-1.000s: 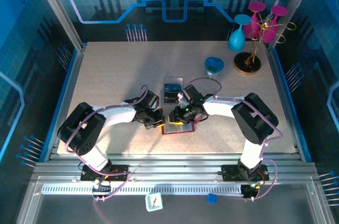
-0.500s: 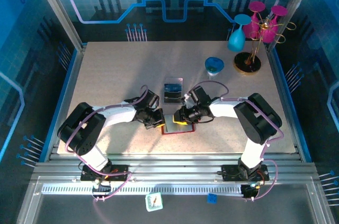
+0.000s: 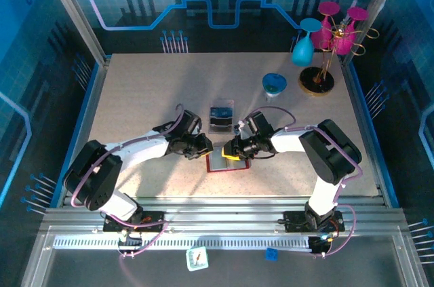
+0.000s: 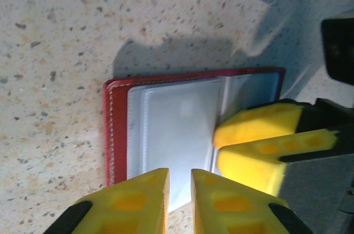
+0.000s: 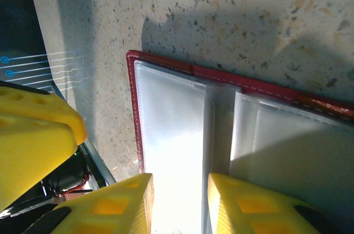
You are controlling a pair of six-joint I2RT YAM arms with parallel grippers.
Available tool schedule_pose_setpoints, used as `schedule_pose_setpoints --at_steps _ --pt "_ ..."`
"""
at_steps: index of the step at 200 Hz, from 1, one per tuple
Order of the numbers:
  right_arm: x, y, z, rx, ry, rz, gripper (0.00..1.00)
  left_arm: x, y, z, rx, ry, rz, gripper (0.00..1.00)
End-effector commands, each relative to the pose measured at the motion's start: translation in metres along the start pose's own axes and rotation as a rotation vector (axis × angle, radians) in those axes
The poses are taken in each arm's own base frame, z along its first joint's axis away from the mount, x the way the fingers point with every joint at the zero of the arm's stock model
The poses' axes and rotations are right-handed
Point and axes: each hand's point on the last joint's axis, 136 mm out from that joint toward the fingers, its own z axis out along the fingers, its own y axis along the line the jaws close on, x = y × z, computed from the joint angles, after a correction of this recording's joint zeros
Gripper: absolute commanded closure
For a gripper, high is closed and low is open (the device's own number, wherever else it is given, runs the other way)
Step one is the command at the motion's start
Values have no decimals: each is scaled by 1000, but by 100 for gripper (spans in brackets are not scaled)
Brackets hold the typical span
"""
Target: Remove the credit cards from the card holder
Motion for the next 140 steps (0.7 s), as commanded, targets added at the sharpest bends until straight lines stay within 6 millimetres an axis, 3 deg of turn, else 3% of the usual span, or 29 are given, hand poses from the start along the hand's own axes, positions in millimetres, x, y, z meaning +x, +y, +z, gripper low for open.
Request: schedule_pose_setpoints --at_steps 1,39,65,91,101,140 --pt "2 -10 -1 9 6 36 69 0 2 0 5 -16 -19 83" --pt "-3 13 -16 9 -26 -12 70 4 10 8 -16 8 -30 87" --pt "0 22 -21 55 -16 -48 70 6 21 12 -60 22 -30 95" --pt "8 23 -14 78 41 -33 70 10 34 16 -115 42 -27 98" --pt "2 34 -11 73 35 -56 70 13 37 19 -123 55 -28 99" --pt "1 39 2 112 64 -69 70 19 48 30 -140 91 -38 100"
